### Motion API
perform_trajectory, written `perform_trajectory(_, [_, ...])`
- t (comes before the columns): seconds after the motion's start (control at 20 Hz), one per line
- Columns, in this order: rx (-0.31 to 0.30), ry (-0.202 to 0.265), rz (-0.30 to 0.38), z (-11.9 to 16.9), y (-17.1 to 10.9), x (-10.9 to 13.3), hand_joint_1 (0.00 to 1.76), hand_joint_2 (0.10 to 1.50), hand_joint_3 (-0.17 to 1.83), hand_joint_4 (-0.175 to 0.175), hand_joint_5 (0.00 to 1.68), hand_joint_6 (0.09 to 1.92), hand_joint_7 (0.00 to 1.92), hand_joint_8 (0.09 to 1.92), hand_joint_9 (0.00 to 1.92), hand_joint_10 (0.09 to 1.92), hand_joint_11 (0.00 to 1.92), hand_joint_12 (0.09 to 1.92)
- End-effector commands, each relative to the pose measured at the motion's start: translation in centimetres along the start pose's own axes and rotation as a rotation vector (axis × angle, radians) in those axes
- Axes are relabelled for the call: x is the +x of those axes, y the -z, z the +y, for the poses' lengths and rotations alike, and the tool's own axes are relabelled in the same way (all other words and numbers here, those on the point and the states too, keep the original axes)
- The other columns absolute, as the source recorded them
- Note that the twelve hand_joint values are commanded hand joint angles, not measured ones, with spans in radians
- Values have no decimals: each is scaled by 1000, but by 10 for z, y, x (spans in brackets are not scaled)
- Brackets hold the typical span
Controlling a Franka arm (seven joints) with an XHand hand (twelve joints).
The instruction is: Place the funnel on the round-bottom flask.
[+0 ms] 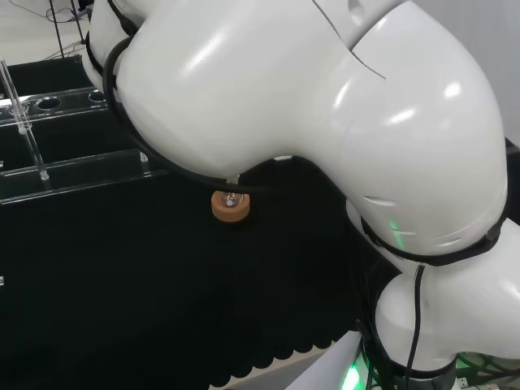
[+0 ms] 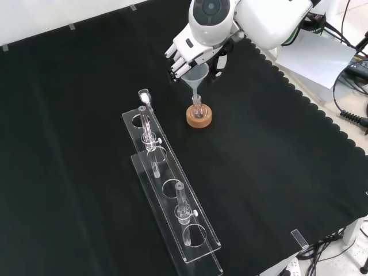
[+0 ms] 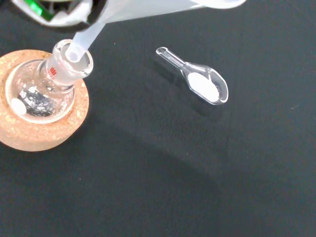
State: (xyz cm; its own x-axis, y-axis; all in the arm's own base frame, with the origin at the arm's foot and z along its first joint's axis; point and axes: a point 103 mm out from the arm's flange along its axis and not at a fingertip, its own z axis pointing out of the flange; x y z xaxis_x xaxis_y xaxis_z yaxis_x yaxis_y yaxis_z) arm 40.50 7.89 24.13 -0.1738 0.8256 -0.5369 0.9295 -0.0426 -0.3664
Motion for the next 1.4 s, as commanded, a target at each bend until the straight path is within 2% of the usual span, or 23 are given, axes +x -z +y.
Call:
perform_trajectory(0.05, [12,4,-2,1,-2,2,939,692,781,-42,674,883,687,762,1016,576,658,1200])
perform_trajectory(1.4, [9,18,-4,5,-9,11,935,696,784,-46,671,886,671,771,1009,584,660,1199])
